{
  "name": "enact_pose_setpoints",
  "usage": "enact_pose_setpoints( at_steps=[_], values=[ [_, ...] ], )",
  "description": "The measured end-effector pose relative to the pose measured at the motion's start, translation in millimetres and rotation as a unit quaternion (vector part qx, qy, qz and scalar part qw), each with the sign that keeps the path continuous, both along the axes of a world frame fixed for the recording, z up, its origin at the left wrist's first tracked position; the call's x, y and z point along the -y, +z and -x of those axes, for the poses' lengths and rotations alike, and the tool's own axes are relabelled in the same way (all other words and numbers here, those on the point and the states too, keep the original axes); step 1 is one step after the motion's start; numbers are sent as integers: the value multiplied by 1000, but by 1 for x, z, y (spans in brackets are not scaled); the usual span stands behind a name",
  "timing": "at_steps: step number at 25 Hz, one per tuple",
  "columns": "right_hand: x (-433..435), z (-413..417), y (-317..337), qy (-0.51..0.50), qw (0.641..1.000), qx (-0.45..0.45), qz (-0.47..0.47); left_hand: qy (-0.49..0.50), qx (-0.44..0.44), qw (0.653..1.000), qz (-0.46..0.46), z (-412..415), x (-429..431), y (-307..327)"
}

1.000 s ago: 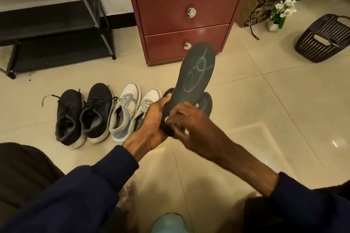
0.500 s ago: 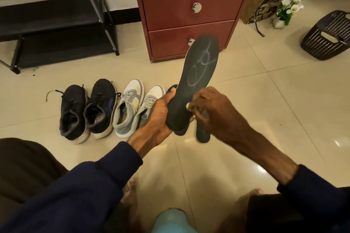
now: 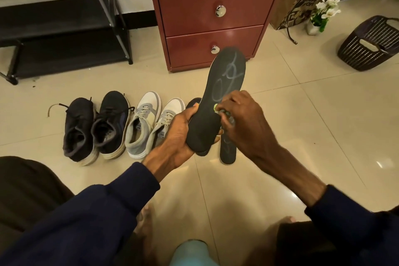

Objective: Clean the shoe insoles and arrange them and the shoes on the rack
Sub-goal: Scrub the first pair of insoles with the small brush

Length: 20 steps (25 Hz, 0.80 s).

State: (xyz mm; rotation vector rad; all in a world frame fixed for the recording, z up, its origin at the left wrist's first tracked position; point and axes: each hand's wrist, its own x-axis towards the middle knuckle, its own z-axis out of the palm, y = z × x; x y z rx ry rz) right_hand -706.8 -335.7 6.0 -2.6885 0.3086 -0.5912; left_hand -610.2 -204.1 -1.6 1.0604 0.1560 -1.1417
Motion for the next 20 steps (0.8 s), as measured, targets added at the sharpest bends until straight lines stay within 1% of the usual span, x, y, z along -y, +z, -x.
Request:
enact_pose_setpoints(
  at_steps=[2, 3, 4, 5, 7, 8, 9, 12, 13, 14, 16, 17, 18, 19, 20],
  values=[
    [-33, 7, -5, 108, 994, -27, -17, -6, 1, 1000, -2, 1, -1, -4],
    [-36, 11, -3, 149, 988, -41, -19, -11, -5, 1000, -4, 2, -1, -3],
    [-26, 11, 1, 152, 987, -47, -22, -15, -8, 1000, 2, 2, -1, -4],
    [-9, 7, 2, 107, 993, -32, -24, -22, -13, 999, 20, 2, -1, -4],
    [22, 3, 8, -22, 999, 19, -20, -43, -22, 998, 42, 3, -1, -2],
    [26, 4, 9, -45, 998, 24, -34, -45, -23, 998, 43, 3, -1, 0],
    [19, 5, 9, -30, 998, 22, -46, -40, -21, 998, 44, 4, -1, 1],
    [-27, 15, 3, 136, 989, -37, -37, -23, -15, 998, 48, 5, -3, -1],
    [-24, 14, 5, 157, 986, -51, -29, -25, -18, 999, 39, 3, -3, -2],
    [-12, 9, 5, 132, 990, -45, -25, -29, -23, 999, 39, 2, -3, -3],
    [15, 2, 8, 1, 1000, 7, -11, -48, -24, 997, 48, 0, -3, -4],
    [18, 2, 10, -45, 999, 20, -18, -51, -22, 997, 48, 0, -3, -3],
    [12, 3, 10, -52, 998, 26, -27, -45, -18, 998, 43, 1, -3, -3],
    [-4, 5, 7, -12, 999, 20, -33, -34, -13, 998, 41, 1, -4, -3],
    [-25, 8, 4, 64, 997, 1, -40, -31, -10, 999, 40, 1, -4, -5]
  ],
)
